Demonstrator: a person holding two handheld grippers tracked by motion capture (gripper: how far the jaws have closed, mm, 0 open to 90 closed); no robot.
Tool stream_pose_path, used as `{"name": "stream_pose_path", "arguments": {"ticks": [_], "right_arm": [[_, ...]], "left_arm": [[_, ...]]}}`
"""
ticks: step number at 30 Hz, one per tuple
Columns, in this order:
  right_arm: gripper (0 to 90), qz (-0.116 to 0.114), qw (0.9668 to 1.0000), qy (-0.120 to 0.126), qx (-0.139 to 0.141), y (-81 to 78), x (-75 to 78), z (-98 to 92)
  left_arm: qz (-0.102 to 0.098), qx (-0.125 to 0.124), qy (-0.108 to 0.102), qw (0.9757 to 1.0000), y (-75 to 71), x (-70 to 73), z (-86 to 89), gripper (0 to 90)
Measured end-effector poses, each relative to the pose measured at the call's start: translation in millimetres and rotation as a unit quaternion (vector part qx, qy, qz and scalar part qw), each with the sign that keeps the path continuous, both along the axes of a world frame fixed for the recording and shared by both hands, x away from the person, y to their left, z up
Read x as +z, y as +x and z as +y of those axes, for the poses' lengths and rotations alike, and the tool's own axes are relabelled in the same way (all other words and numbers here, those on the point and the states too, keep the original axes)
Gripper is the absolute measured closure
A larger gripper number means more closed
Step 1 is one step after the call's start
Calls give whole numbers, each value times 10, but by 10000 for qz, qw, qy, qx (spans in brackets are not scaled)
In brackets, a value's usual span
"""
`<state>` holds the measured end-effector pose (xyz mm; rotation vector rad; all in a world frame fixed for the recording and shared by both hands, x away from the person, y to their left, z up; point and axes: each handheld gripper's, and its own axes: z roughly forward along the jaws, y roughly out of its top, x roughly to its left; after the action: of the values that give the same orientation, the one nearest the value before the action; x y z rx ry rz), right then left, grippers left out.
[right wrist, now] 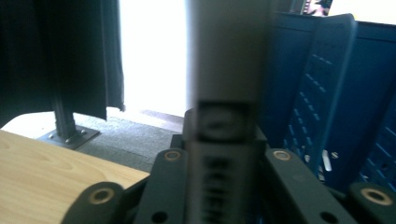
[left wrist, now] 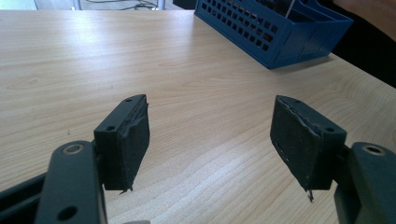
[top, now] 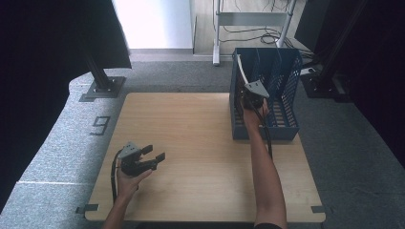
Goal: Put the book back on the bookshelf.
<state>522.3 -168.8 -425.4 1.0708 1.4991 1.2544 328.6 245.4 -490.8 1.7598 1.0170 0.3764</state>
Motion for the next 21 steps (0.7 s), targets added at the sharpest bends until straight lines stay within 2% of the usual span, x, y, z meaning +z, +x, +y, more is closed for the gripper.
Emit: {"name": "stream_pose_path", "arguments": {"ticks": [3,7,9,13,21], "right_arm": [[665,107,9998,-34,189,-34,-4,-8],[644,286,9989,-122,349,-120,-24,-31],[653,209,9988,-172,397,-175,-44,-31],[689,281,9987,-201,385,-223,-51,-32],[725,228,9991,-235,281,-158,-49,-39]], "left_arm": [[10,1,-14,10000,0,-3,3,285],[1,3,-35,10000,-1,2,6,286],[-2,-16,-29,10000,-5,4,-5,285],[-22,-46,-27,10000,-18,17,-26,285],[-21,-42,-30,10000,-12,17,-21,285]]}}
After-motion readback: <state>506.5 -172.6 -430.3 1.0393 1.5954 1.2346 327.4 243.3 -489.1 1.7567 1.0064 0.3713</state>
